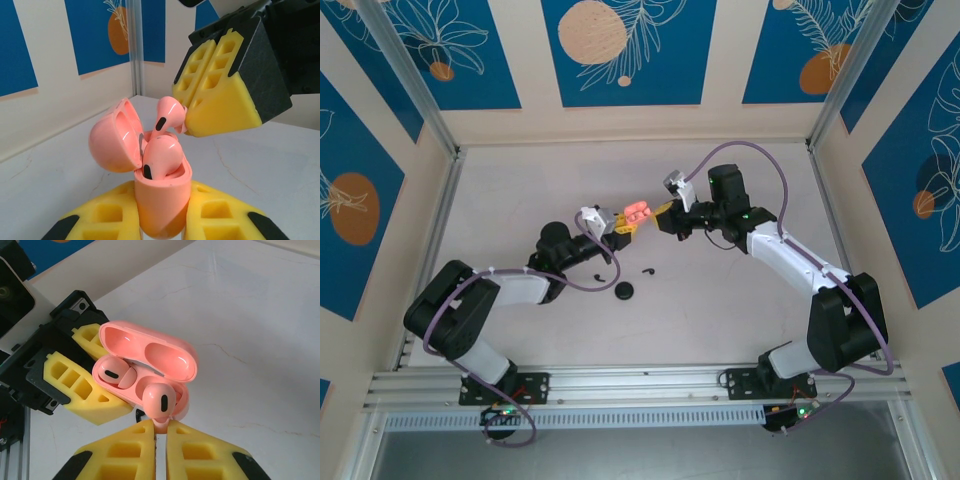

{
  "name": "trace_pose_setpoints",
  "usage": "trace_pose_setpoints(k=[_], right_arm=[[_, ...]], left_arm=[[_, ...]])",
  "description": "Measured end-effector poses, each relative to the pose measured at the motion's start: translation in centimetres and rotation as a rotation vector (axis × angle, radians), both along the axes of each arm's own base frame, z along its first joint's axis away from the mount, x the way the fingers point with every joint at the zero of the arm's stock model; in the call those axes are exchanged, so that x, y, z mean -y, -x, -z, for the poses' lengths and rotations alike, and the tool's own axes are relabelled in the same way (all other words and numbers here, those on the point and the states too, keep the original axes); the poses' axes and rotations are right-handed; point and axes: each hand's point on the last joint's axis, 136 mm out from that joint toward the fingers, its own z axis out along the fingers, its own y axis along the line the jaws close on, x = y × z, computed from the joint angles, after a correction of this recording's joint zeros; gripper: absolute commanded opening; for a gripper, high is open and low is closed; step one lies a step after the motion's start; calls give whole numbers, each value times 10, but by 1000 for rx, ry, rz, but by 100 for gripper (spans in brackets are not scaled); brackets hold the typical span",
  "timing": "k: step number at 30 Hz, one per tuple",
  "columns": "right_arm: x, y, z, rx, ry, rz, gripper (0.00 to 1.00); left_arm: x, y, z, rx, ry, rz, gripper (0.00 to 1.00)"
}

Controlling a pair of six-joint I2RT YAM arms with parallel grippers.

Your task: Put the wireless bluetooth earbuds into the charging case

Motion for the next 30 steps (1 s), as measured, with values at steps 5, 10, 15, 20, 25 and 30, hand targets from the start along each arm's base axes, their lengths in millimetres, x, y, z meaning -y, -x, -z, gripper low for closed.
trace_pose_setpoints(k=[5, 10, 15, 20, 25, 30], right_arm=[[1, -3, 1, -13, 1, 25, 11], [3, -8, -1, -11, -1, 57, 11], [2, -11, -1, -11, -1, 75, 10], [0, -10, -2, -12, -5, 75, 10], [0, -11, -2, -10, -2, 79, 13], [1, -11, -1, -13, 5, 87, 19]], left_arm=[[-1, -2, -1, 5, 0, -11, 13], [-1, -2, -2, 11, 4, -13, 13], [2, 2, -8, 32, 17, -2, 13], [4, 3, -11, 47, 24, 2, 13], [3, 3, -11, 49, 23, -4, 13], [3, 4, -10, 49, 23, -3, 13]])
